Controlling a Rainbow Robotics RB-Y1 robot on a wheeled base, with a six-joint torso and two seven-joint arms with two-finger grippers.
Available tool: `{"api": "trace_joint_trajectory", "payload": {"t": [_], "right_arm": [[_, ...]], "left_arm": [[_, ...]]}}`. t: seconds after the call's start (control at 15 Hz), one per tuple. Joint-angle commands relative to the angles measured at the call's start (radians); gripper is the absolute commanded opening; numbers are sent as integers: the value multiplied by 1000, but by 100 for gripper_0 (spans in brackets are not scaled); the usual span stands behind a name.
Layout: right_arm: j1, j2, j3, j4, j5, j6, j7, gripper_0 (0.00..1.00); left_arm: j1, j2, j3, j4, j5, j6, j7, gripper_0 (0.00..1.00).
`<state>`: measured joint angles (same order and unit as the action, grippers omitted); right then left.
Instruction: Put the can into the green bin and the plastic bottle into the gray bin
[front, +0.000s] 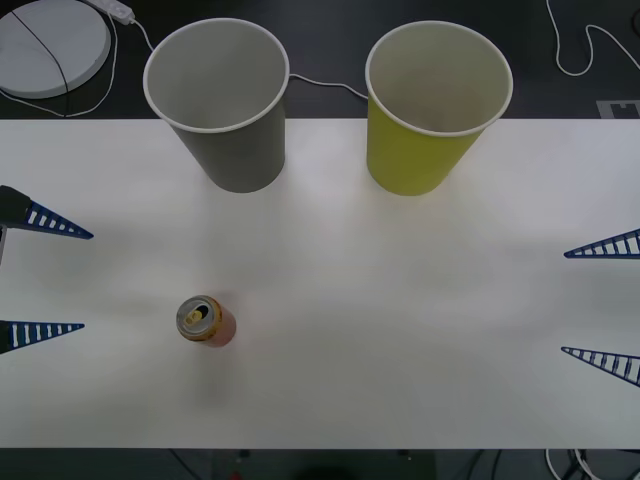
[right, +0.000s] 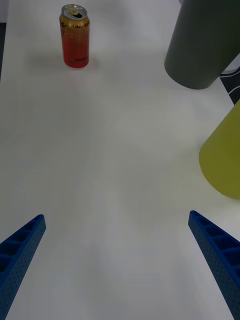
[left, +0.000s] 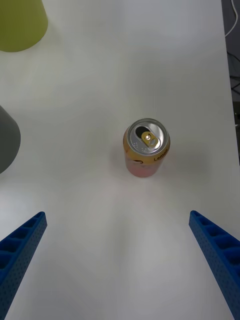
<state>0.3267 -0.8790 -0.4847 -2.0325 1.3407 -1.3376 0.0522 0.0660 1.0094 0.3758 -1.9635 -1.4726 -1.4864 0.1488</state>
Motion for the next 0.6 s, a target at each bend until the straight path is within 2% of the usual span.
{"api": "trace_joint_trajectory", "payload": {"t": [0.07,0.27,0.4,0.6], "right_arm": [[0,0,0,0,0,0,0,100],[0,0,0,0,0,0,0,100],[0,0,0,0,0,0,0,100],[0,0,0,0,0,0,0,100]], "left_arm": [[0,0,0,0,0,0,0,100],[0,0,0,0,0,0,0,100],[0,11,-41,44,-3,-9,-5,100],[-51,54,-112,146,66,-12,-22,100]]}}
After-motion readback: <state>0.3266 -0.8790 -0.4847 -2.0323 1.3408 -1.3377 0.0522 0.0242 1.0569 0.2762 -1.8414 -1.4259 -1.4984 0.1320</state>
